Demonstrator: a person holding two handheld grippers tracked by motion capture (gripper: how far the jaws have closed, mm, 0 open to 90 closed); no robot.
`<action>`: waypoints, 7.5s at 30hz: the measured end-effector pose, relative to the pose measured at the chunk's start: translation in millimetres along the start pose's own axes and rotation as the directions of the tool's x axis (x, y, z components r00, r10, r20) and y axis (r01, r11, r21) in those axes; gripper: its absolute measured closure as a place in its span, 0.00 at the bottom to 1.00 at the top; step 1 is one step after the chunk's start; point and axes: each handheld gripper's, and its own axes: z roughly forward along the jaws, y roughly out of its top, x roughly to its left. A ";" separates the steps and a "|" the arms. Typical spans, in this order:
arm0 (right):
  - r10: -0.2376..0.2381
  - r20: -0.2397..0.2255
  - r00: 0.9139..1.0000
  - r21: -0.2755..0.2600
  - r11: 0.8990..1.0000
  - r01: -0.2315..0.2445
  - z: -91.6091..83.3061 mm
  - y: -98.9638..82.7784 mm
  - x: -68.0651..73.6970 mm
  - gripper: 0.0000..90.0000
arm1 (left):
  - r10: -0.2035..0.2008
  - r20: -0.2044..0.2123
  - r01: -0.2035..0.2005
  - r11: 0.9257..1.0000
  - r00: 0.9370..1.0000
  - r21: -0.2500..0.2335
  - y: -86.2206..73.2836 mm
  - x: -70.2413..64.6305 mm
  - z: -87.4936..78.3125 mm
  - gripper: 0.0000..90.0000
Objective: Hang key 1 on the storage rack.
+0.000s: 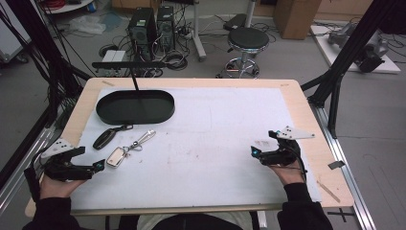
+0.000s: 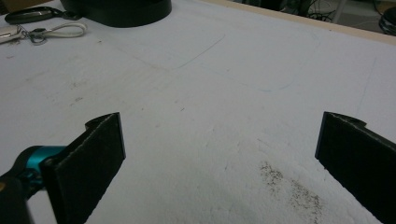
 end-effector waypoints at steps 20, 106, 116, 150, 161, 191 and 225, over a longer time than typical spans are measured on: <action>-0.007 -0.013 1.000 0.031 1.000 0.008 7.2 -2.1 3.1 0.01 | -0.014 0.020 0.014 1.000 1.000 -0.009 5.5 6.1 6.2 0.03; 0.023 -0.004 1.000 0.027 0.999 -0.023 11.5 -2.3 0.3 0.01 | 0.233 0.157 -0.278 0.859 0.960 0.430 89.5 -35.1 155.0 0.83; -0.011 -0.009 1.000 0.038 0.999 0.012 15.1 -1.6 5.0 0.01 | 0.258 0.149 -0.291 0.914 0.955 0.283 108.6 -28.4 123.6 0.84; -0.066 -0.015 0.998 0.070 0.995 0.067 16.1 -2.4 14.6 0.01 | 0.263 0.028 -0.264 0.956 0.964 0.125 219.4 -29.1 89.1 0.84; -0.066 -0.017 0.998 0.081 0.994 0.067 18.5 -2.8 13.6 0.01 | 0.244 0.001 -0.243 0.965 0.970 0.100 245.7 -15.3 87.8 0.84; -0.117 0.011 0.993 0.112 0.987 0.115 22.5 -4.4 18.5 0.01 | 0.304 -0.074 -0.298 0.951 0.950 0.088 326.7 -9.1 116.3 0.84; -0.131 0.012 0.991 0.122 0.984 0.128 19.2 -7.9 18.7 0.01 | 0.167 -0.117 -0.165 0.986 0.979 0.021 309.8 12.4 132.1 0.29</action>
